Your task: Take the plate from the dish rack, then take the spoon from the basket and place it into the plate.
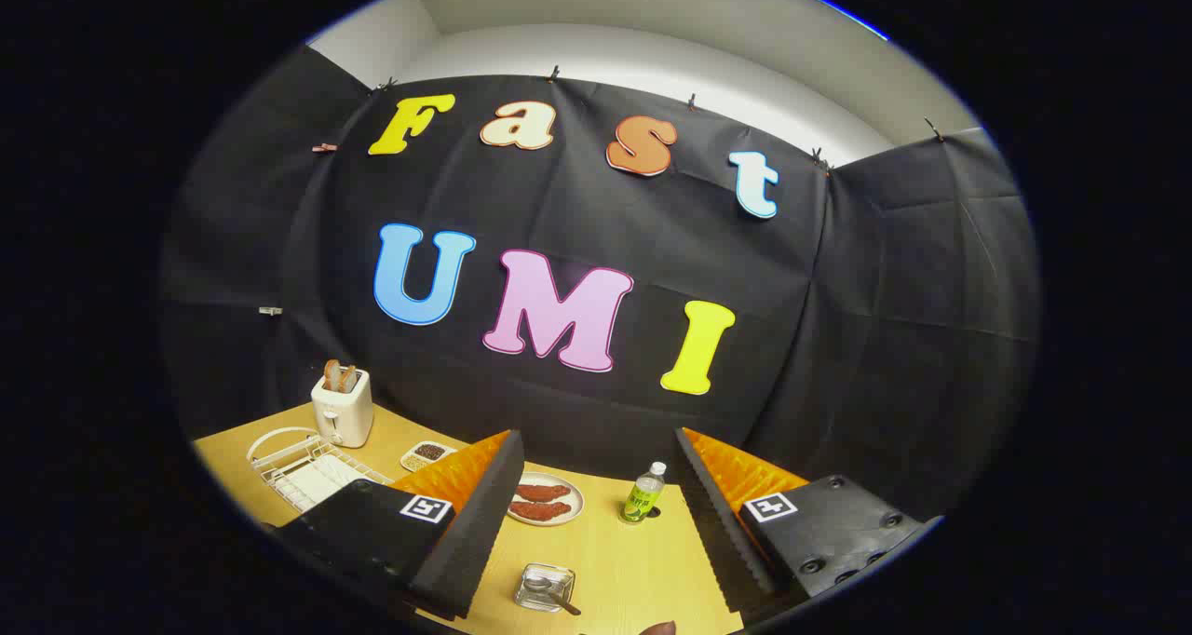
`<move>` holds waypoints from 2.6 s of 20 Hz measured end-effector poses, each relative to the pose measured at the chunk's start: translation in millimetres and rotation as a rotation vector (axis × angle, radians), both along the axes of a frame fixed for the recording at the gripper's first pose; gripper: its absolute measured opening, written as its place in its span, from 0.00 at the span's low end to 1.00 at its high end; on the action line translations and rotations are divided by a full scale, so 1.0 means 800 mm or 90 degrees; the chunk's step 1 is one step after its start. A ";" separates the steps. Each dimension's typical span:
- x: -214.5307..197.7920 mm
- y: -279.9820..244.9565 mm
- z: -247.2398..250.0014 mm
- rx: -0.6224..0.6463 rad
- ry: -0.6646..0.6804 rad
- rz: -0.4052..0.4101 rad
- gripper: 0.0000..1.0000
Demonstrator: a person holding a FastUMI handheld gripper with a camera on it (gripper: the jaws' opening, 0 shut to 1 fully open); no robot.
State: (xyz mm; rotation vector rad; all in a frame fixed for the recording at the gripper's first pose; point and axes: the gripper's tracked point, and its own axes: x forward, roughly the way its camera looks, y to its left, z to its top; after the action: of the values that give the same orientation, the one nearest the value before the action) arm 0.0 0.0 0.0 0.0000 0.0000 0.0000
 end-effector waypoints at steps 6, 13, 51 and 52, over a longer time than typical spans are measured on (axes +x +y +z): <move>-0.002 0.001 -0.005 -0.006 0.006 0.003 0.97; -0.003 0.008 -0.004 -0.020 0.000 0.007 0.97; 0.044 0.210 -0.096 0.108 0.215 0.098 0.98; 0.051 0.227 -0.110 0.105 0.240 0.098 0.98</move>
State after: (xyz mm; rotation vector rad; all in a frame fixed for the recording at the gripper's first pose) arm 41.0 181.2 -88.1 0.1654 0.3765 0.1535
